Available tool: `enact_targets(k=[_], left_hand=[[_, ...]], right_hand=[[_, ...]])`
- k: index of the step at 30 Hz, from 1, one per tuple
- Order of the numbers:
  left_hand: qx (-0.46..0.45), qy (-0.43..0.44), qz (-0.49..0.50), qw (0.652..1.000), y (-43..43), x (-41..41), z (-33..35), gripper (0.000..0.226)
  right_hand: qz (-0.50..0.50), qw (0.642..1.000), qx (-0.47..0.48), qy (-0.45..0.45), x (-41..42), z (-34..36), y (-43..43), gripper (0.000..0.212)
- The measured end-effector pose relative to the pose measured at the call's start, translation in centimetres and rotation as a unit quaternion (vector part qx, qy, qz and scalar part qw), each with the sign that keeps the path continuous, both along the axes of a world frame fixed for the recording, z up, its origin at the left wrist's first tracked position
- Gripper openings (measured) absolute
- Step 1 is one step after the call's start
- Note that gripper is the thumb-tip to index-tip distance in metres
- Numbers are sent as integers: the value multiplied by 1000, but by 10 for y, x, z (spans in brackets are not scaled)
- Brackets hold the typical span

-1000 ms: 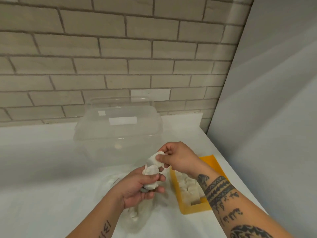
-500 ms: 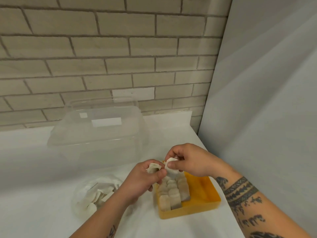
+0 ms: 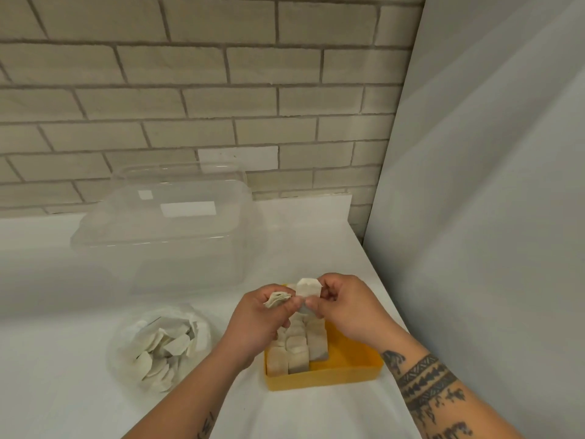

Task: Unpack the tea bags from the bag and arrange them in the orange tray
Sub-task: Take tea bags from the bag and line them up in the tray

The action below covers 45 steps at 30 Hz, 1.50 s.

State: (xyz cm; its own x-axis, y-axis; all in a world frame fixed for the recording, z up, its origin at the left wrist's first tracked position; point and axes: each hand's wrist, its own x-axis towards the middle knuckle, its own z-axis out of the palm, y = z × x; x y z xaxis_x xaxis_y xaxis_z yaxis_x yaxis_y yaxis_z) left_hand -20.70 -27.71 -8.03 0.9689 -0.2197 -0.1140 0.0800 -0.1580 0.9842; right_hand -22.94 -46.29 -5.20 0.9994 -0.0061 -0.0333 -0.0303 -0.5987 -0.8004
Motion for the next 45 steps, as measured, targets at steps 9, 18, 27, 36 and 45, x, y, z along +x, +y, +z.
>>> enact_targets(k=[9,18,27,36,45], left_hand=[[209,3,122,970,22,14,-55,17],[195,55,123,971,18,13,-75,14],[188,55,129,972,16,9,-72,10],[195,65,126,971,16,10,-70,11],[15,56,156,986,12,-2,-27,22]], right_hand=[[-8,977,-144,157,-10,-45,-12,14],[-3,956,-188,225,-8,-62,-3,23],[-46,960,-176,215,-9,-70,-5,47],[-18,959,-197,202,-5,-76,0,52],[-30,969,-199,144,-12,-56,-6,32]])
